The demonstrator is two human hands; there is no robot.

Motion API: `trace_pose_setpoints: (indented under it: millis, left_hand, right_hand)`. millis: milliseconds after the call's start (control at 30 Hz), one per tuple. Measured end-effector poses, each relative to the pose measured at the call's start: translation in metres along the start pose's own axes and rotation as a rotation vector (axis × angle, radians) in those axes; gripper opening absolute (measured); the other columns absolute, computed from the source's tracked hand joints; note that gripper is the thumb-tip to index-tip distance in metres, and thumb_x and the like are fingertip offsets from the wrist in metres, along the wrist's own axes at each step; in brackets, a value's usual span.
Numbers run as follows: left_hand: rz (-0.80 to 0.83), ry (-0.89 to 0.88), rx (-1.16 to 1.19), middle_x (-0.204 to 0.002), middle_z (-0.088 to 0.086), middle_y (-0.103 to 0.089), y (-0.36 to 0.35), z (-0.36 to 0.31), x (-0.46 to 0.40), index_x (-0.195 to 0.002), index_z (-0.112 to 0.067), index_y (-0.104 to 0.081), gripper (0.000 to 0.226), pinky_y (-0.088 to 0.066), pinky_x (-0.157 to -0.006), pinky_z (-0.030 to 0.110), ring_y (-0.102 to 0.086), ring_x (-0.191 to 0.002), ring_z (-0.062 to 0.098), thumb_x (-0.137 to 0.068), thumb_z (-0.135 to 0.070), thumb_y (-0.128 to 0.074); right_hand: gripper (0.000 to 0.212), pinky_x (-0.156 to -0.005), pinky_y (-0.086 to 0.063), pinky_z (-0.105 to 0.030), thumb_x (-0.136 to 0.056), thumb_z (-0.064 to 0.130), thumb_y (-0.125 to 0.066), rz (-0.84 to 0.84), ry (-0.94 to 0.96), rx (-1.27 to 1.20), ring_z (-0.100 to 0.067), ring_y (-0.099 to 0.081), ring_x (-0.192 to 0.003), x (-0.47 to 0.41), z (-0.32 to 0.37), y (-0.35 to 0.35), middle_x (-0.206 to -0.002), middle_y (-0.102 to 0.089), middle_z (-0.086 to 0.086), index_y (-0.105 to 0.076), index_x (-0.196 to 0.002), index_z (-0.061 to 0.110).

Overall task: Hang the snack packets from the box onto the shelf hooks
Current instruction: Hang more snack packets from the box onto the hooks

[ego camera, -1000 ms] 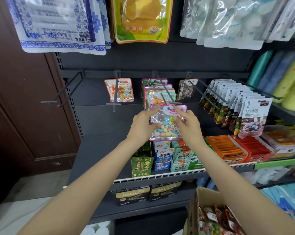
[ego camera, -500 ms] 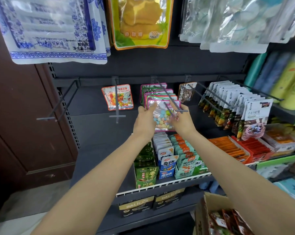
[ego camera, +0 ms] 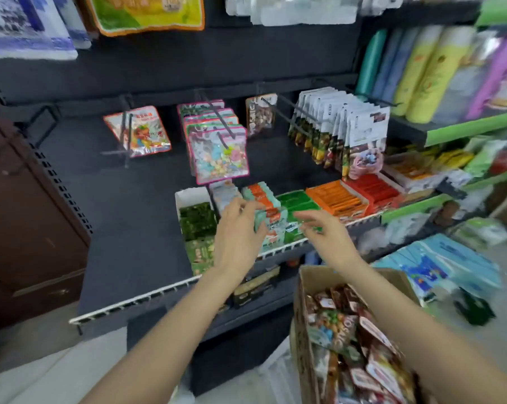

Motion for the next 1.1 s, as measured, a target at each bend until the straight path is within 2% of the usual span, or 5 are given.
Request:
trace_pose_setpoints:
  millis: [300,533,833,1000,1100]
  left_hand:
    - [0.556,0.133,0.026,-0.112,0.006,-0.055,-0.192,-0.088,0.132,-0.115,-0.015,-0.06,0.023,-0.049,-0.082,0.034,-0.057,-0.099,0.022,-0.093,-0.02,-0.055]
    - [0.932,0.166,-0.12,-0.133,0.009,-0.046,-0.27,-0.09,0.202,-0.13,-0.013,-0.054,0.047,-0.041,-0.101,0.038,-0.044,-0.124,0.025,-0.088,-0.033,-0.064]
    - [0.713,0.321,-0.244,-0.121,0.011,-0.048,-0.271,-0.094,0.201,-0.1,-0.003,-0.064,0.024,-0.041,-0.093,0.041,-0.038,-0.12,0.027,-0.089,-0.024,-0.061]
    - [0.613,0.518,0.103,-0.092,0.009,-0.064,-0.264,-0.1,0.194,-0.071,-0.004,-0.064,0.023,-0.045,-0.096,0.037,-0.056,-0.098,0.02,-0.091,-0.014,-0.058]
    - [0.486,0.552,0.257,-0.089,0.007,-0.061,-0.232,-0.113,0.177,-0.089,-0.007,-0.065,0.014,-0.042,-0.084,0.022,-0.057,-0.082,0.01,-0.094,-0.014,-0.054]
  right_hand:
    - [0.025,-0.093,-0.045,-0.036,-0.088,0.012,-0.06,0.296,-0.221,0.246,-0.029,-0.06,-0.109,0.135,-0.183,0.021,-0.113,-0.068,-0.013,-0.069,-0.111,0.011]
    - [0.068,-0.103,-0.034,-0.029,-0.087,0.016,-0.062,0.572,-0.308,0.442,-0.03,-0.041,-0.131,0.192,-0.249,0.024,-0.143,-0.044,-0.015,-0.03,-0.146,0.012]
    - [0.026,-0.083,-0.046,-0.033,-0.089,0.005,-0.05,0.648,-0.228,0.664,-0.033,-0.058,-0.105,0.213,-0.258,0.041,-0.111,-0.061,-0.02,-0.059,-0.113,0.007]
    - [0.033,-0.085,-0.045,-0.026,-0.082,-0.004,-0.059,0.554,-0.311,0.606,-0.029,-0.059,-0.106,0.203,-0.253,0.062,-0.117,-0.063,-0.013,-0.066,-0.11,0.01]
    - [0.037,-0.09,-0.042,-0.026,-0.082,-0.003,-0.06,0.427,-0.312,0.507,-0.027,-0.056,-0.113,0.186,-0.232,0.089,-0.126,-0.059,-0.013,-0.065,-0.115,0.013]
Point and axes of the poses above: each hand's wrist, its own x-axis away from the middle knuckle, its own y-axis out of the back of the hand, z = x × y, the point moved 8 cm from there along -x, towards the middle knuckle
